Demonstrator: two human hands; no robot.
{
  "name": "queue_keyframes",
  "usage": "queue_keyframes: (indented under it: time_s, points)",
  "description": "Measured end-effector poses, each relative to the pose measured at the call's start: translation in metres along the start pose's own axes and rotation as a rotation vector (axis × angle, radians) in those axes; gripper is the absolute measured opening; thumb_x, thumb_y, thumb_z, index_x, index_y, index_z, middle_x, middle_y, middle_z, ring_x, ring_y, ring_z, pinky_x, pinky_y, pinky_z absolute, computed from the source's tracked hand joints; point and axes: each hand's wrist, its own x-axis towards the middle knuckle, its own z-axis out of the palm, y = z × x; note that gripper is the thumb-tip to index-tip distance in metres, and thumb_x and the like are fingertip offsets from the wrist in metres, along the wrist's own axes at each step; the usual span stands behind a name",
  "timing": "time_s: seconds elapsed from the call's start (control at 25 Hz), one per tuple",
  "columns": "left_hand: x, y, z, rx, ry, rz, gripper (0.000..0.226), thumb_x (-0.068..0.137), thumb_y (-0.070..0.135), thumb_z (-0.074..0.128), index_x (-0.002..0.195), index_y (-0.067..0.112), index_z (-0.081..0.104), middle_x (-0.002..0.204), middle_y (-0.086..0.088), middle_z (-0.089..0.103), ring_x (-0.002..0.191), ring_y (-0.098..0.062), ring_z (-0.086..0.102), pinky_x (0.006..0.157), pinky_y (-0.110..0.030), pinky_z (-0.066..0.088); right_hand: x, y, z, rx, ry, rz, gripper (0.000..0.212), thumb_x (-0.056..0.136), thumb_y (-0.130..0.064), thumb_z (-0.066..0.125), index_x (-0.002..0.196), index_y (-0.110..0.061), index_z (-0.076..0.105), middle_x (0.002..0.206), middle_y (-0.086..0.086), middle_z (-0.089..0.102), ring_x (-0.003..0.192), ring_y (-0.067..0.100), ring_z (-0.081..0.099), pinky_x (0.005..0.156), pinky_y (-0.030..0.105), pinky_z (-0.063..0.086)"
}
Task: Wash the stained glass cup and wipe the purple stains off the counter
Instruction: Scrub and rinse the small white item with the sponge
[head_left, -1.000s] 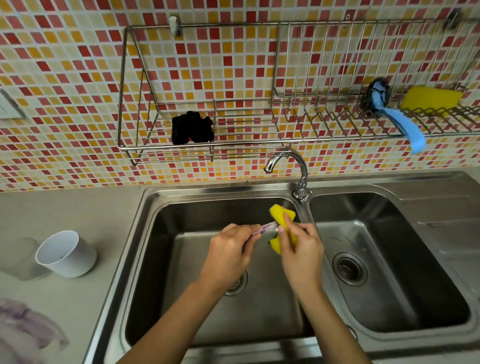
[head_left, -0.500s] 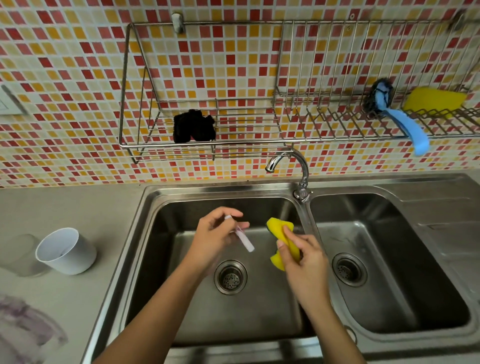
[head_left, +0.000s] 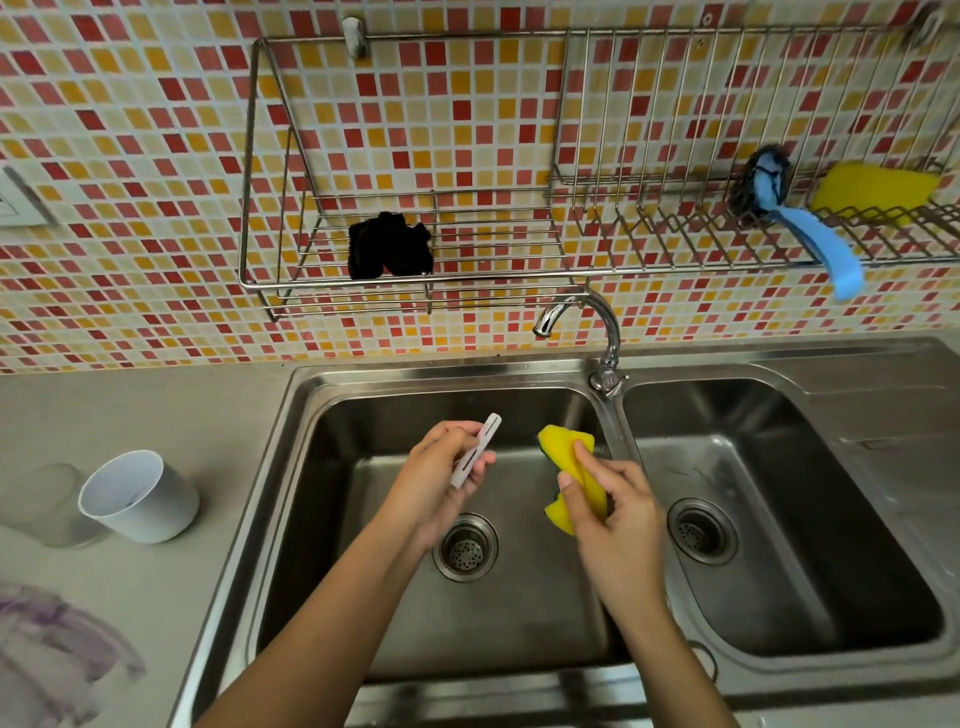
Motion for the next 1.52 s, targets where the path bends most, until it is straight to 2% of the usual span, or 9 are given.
queue_keyframes:
  time_s: [0.16,0.36,0.56,0.88,1.0,1.12,1.24,1.4,1.52]
  points:
    - [-0.002,-0.004,-0.001,-0.06,-0.005,-0.096,0.016,0.09,-0.001,0.05,0.096,0.002,0.065,0.072,-0.011,0.069,0.056,-0.008,0.061,0.05,-0.012,0.051,0.002,-0.004,0.001,-0.048,0.015,-0.051,0.038,0.083,-0.016,0.069,0.119,-0.02,0.062,0.092,-0.016,0.05,0.086,0.005,0.056,0.073,0.004,0.039]
    - [-0.004,-0.005,-0.001,0.007,0.023,0.029,0.016,0.088,-0.007,0.053,0.088,-0.002,0.067,0.064,-0.007,0.068,0.057,-0.006,0.064,0.058,-0.011,0.053,0.007,-0.004,0.004,-0.056,0.079,-0.088,0.039,0.082,-0.012,0.069,0.12,-0.019,0.062,0.095,-0.011,0.051,0.087,0.006,0.054,0.077,0.002,0.037]
    - [-0.009,-0.015,0.006,0.228,-0.043,-0.035,0.018,0.091,0.009,0.057,0.076,0.004,0.065,0.053,-0.003,0.059,0.044,-0.004,0.053,0.043,-0.011,0.043,-0.001,0.004,0.017,-0.141,0.091,-0.138,0.042,0.079,-0.005,0.071,0.119,-0.012,0.063,0.102,0.006,0.056,0.091,0.017,0.056,0.08,0.024,0.045]
    - [0.005,-0.018,0.006,0.265,0.057,-0.146,0.02,0.093,0.01,0.055,0.078,0.0,0.065,0.047,-0.002,0.055,0.036,-0.003,0.046,0.037,-0.01,0.04,0.014,0.023,0.019,-0.008,0.18,-0.04,0.041,0.082,-0.001,0.067,0.119,-0.015,0.06,0.097,0.003,0.054,0.083,0.016,0.058,0.074,0.001,0.04]
    - [0.014,-0.021,0.011,0.247,0.075,-0.151,0.022,0.093,0.008,0.053,0.077,0.0,0.065,0.045,-0.001,0.053,0.036,-0.003,0.045,0.037,-0.01,0.04,0.018,0.03,0.026,-0.044,0.119,-0.128,0.04,0.079,0.003,0.068,0.116,-0.012,0.063,0.093,0.005,0.057,0.079,0.016,0.058,0.073,0.012,0.046]
    - [0.023,-0.023,0.019,0.259,0.069,-0.165,0.023,0.094,0.006,0.052,0.075,0.0,0.063,0.042,-0.001,0.052,0.034,-0.003,0.044,0.036,-0.009,0.038,0.021,0.036,0.038,-0.012,0.111,-0.021,0.04,0.08,0.001,0.068,0.116,-0.016,0.064,0.094,0.005,0.058,0.08,0.021,0.061,0.073,0.025,0.049]
    - [0.033,-0.019,0.019,0.277,0.105,-0.163,0.022,0.093,0.005,0.052,0.075,-0.002,0.063,0.042,0.0,0.053,0.033,-0.002,0.045,0.036,-0.008,0.039,0.018,0.042,0.054,-0.058,0.085,-0.079,0.04,0.078,-0.001,0.07,0.114,-0.018,0.067,0.092,0.002,0.061,0.076,0.013,0.059,0.07,0.01,0.044]
    - [0.04,-0.014,0.008,0.311,0.138,-0.11,0.019,0.093,0.01,0.055,0.088,-0.004,0.066,0.049,-0.003,0.057,0.039,-0.004,0.049,0.045,-0.011,0.043,0.076,0.068,0.045,0.197,0.188,0.177,0.057,0.078,0.001,0.069,0.126,-0.019,0.048,0.119,0.01,0.056,0.098,0.019,0.058,0.078,0.014,0.05]
    - [0.046,-0.014,-0.001,0.357,0.168,-0.016,0.023,0.092,0.013,0.056,0.09,-0.008,0.067,0.056,-0.009,0.057,0.046,-0.009,0.048,0.057,-0.02,0.043,0.142,0.102,0.025,-0.058,0.096,0.214,0.055,0.074,0.003,0.071,0.124,-0.007,0.05,0.135,0.021,0.041,0.117,0.029,0.049,0.098,0.019,0.039]
